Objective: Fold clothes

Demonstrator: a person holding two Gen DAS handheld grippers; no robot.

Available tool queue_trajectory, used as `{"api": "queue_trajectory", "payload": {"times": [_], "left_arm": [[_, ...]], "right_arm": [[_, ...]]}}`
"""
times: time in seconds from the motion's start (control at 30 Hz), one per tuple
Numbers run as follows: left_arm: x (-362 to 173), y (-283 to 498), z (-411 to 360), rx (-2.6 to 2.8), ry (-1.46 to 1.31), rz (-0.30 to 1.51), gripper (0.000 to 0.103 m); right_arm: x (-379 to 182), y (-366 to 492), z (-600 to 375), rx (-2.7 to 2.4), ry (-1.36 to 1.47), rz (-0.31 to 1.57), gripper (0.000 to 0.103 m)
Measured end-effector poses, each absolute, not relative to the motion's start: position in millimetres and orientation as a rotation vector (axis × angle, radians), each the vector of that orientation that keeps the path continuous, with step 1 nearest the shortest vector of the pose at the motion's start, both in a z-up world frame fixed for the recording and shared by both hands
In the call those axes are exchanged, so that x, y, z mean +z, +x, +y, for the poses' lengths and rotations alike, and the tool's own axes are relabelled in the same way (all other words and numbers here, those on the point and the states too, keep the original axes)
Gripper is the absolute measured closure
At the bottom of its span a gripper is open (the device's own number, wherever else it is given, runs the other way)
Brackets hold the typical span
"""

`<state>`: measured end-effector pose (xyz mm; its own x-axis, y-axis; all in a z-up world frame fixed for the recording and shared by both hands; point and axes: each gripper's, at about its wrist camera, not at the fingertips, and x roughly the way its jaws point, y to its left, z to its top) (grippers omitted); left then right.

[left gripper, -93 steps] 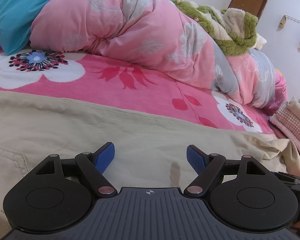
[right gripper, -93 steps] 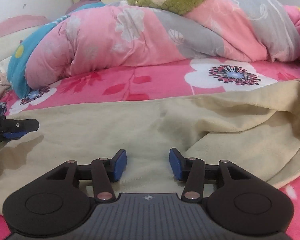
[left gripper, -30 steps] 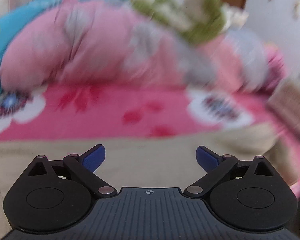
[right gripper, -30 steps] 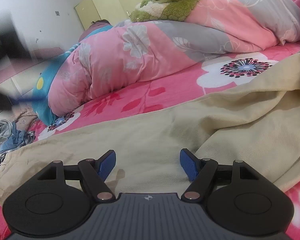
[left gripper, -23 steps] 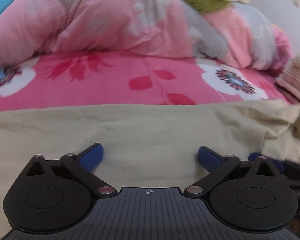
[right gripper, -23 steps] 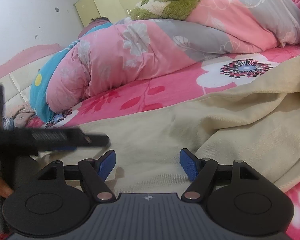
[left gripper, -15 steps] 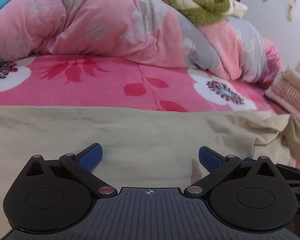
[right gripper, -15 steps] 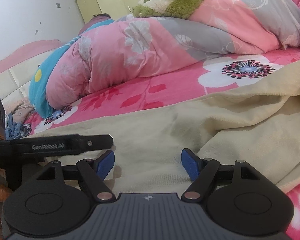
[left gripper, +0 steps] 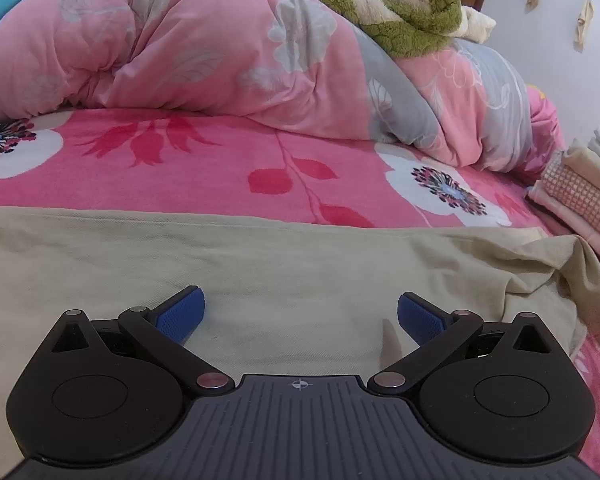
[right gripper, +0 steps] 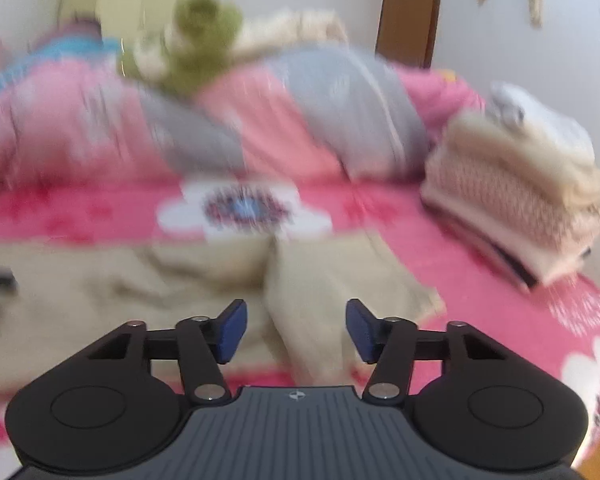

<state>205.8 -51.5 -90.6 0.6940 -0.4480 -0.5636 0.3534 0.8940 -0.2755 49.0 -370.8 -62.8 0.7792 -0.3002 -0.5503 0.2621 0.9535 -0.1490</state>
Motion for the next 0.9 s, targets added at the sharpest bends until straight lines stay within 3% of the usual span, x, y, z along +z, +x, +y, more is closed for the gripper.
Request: {"api": "queue_trajectory", "payload": {"times": [0.03,0.1,0.2,0.47,0.57,0.7,0.9], "left_arm": [[-90.5,205.8,-51.5,-0.449,-0.15,0.667,0.0],[-90.6,205.7,-51.4,-0.449,-0.15,0.666,0.0],[-90.4,205.4,-51.5,-0.449,-0.152,0.665,0.0],[-90.6,204.8,-52.4,-0.446,-0.149,0.664,0.0],[-90.7,204.9,-52.4,-0.445,-0.148,0.663,0.0],[-90.7,205.2,-52.4,-0.445,-0.149,0.663,0.0],[-90.7,204.4,-52.6,-0.444,-0.148,0.662,0.0]], "right_arm": [[-69.1,50.5,-369.5,-0.311,-0.088,0.637,0.057],[-79.1,56.0,-368.9,-0.343,-0.134,0.675,0.083],[-76.4,67.8,-390.7,-0.392,-0.078,0.646,0.091],[-53.4,112.0,-492.9,-0.442,0.301,0.544,0.09],[-59.9,118.9,-523.7,-0.444,0.474,0.535,0.083],[-50.1,103.7,-534.0,-0.441,0.571,0.474,0.059],[-30.8,74.0,-526.7,-0.379,0.606,0.447,0.059]]}}
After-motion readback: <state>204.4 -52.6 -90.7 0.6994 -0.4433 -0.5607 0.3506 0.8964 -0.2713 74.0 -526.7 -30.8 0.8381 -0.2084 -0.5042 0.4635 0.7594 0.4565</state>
